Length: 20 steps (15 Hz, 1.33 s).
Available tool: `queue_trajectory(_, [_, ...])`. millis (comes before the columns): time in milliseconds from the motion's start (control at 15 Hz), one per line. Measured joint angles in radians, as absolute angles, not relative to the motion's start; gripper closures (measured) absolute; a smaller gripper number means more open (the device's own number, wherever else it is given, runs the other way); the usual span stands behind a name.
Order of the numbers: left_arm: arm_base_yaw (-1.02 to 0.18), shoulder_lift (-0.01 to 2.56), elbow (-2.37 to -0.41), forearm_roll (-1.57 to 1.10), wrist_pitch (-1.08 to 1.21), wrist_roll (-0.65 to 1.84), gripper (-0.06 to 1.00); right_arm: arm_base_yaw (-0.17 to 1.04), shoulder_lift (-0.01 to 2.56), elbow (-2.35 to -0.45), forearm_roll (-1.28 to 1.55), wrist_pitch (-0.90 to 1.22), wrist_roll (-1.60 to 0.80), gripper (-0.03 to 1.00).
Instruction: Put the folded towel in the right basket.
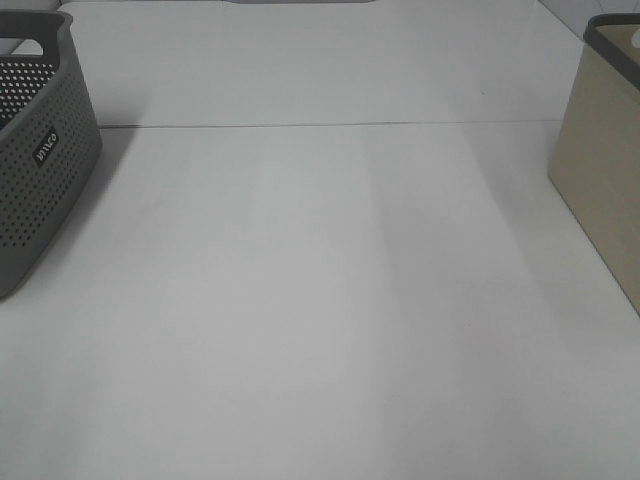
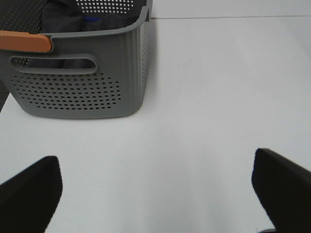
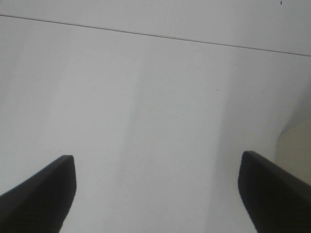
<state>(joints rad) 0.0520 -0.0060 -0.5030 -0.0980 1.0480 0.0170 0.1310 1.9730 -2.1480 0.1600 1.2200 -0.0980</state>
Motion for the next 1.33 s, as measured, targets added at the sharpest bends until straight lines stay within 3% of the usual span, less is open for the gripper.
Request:
queue_trajectory(333, [0.052,-0.006,-0.503,-0.097,1.048,0.017,-0.05,0.134,1.884,-2.031,0.132,1.218,-0.032,0.09])
queue_trajectory(467, [0.052,-0.006,-0.503,-0.097,1.048,0.017,-0.05,0.134,1.755,-1.860,0.130,1.217,-0.010,0.09])
queue_trajectory(533, [0.052,-0.006,-0.503,-0.097,1.048,0.017,-0.05,0.134,1.555,-1.600,0.120,1.171,-0.008,0.09])
queue_trajectory(867, [0.052,-0.006,-0.503,-0.097,1.048,0.017,-0.05,0.134,1.032,-1.043,0.115,1.022,-0.012,0.09])
queue_trajectory(1333, [0.052,-0.006,-0.503,-0.097,1.048,0.017,-0.05,0.134,0.452,-0.681,0.115,1.018,-0.037,0.09])
